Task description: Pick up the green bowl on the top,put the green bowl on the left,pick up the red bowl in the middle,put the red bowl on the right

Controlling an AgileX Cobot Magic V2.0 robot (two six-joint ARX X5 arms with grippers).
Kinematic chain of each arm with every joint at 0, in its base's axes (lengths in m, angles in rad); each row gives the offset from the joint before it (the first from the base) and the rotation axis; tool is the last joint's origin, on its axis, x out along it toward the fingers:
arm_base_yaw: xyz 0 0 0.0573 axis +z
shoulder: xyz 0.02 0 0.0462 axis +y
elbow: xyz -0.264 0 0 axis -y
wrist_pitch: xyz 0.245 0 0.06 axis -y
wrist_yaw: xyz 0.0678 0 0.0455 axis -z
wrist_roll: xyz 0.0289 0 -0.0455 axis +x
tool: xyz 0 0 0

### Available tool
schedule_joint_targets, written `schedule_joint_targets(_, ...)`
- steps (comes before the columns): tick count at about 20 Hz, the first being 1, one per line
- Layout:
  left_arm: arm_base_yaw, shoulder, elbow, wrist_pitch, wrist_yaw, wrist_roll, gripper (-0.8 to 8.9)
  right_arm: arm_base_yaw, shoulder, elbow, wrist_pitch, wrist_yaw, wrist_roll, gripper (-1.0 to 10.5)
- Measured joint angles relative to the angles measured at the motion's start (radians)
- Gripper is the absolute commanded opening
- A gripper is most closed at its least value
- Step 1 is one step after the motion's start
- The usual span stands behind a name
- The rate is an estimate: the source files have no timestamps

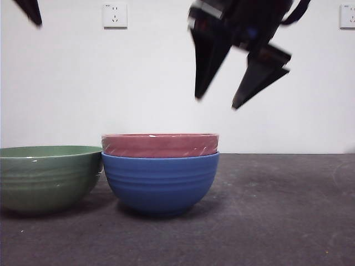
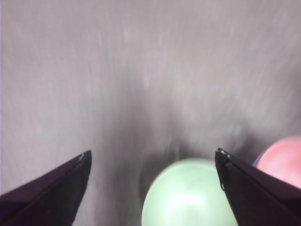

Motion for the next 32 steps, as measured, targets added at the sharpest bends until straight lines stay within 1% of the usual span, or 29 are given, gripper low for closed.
schedule_joint_targets(1, 0.0, -0.024, 0.011, 0.0, 0.001, -0.002, 4.4, 0.008, 0.032, 0.0, 0.0, 0.014, -0.009, 2.8)
schedule_joint_targets(4, 0.0, -0.063, 0.032, 0.0, 0.035, -0.002, 4.4, 0.015, 0.107, 0.0, 0.032, 0.013, -0.021, 2.7)
schedule_joint_targets(6, 0.0, -0.063, 0.034, -0.011, 0.045, -0.003, 4.4, 0.015, 0.133, 0.0, 0.044, 0.013, -0.023, 1.6)
schedule_joint_targets(8, -0.001, -0.059, 0.034, -0.019, 0.045, -0.009, 4.4, 0.014, 0.152, 0.0, 0.047, 0.014, -0.023, 0.8)
schedule_joint_targets(10, -0.002, -0.059, 0.034, -0.019, 0.045, -0.013, 4.4, 0.015, 0.159, 0.0, 0.055, 0.014, -0.023, 0.2)
schedule_joint_targets(12, -0.002, -0.059, 0.034, -0.019, 0.045, -0.013, 4.4, 0.02, 0.158, 0.0, 0.071, 0.016, -0.023, -0.1)
schedule_joint_targets(18, -0.002, -0.056, 0.034, -0.02, 0.045, -0.013, 4.4, 0.021, 0.152, 0.038, 0.062, 0.014, -0.027, -0.1)
schedule_joint_targets(23, -0.002, -0.055, 0.034, -0.021, 0.045, -0.013, 4.4, 0.021, 0.135, 0.121, -0.006, 0.014, -0.027, -0.1)
schedule_joint_targets(26, -0.002, -0.055, 0.034, -0.018, 0.045, -0.013, 4.4, 0.018, 0.053, 0.124, -0.06, 0.018, -0.027, -0.1)
schedule_joint_targets(28, -0.002, -0.055, 0.034, -0.018, 0.045, -0.014, 4.4, -0.002, -0.037, 0.127, -0.142, 0.024, -0.027, -0.1)
schedule_joint_targets(30, -0.002, -0.055, 0.034, -0.017, 0.045, -0.014, 4.4, -0.039, -0.125, 0.13, -0.256, 0.091, -0.027, -0.1)
schedule_joint_targets(32, -0.002, -0.055, 0.034, -0.017, 0.045, -0.014, 4.4, -0.092, -0.191, 0.126, -0.365, 0.196, -0.018, -0.1)
